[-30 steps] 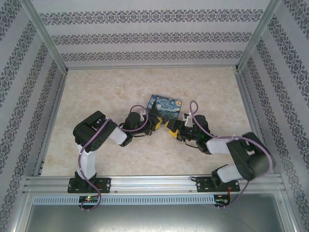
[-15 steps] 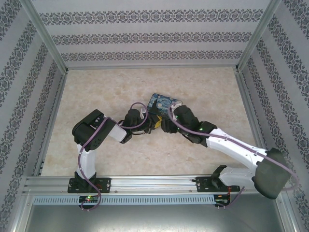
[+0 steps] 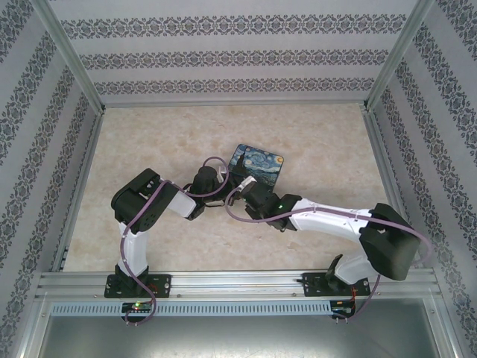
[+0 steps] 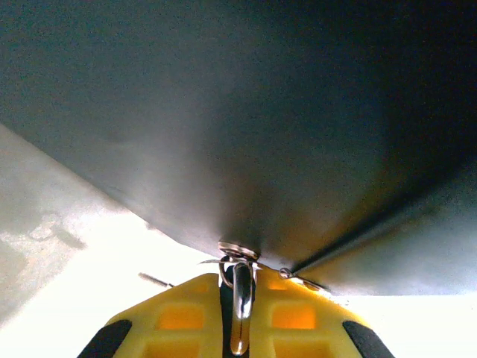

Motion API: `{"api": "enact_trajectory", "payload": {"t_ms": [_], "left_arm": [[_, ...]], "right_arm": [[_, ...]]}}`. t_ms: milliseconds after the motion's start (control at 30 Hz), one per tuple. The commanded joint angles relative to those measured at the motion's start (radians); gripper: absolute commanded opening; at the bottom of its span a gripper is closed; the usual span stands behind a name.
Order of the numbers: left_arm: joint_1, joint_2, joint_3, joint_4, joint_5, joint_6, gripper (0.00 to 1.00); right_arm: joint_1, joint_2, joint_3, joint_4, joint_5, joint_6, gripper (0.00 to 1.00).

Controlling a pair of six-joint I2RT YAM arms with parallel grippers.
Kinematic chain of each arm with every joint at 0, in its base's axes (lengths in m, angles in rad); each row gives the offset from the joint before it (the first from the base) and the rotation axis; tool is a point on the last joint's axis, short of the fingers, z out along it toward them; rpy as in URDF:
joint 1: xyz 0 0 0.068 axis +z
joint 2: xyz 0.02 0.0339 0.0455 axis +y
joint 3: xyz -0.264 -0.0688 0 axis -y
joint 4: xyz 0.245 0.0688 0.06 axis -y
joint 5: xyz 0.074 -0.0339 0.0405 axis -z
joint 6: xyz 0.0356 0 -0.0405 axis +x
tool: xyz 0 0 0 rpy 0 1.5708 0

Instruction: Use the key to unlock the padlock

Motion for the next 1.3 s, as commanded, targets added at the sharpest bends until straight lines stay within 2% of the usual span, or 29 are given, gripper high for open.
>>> {"api": "enact_trajectory", "payload": {"t_ms": [0,500,1100,1267], "left_arm": [[0.011,-0.001,0.024,0.007,0.021,0.029,0.00],[0.012,-0.016,0.012,0.006,0.017,0.029,0.00],[0.012,-0.020,0.006,0.011,0.016,0.027,0.00],[0.012,-0.019,0.006,0.014,0.016,0.026,0.00]], "right_arm": [[0.003,0.034,0.036,0.031,0.041,-0.026,0.34],[-0.071,0.135,0.087,0.072,-0.018,-0.012,0.28],[-0.106,0.219,0.135,0.084,-0.046,0.013,0.21],[-0.125,0.219,0.137,0.085,-0.059,0.015,0.16]]}}
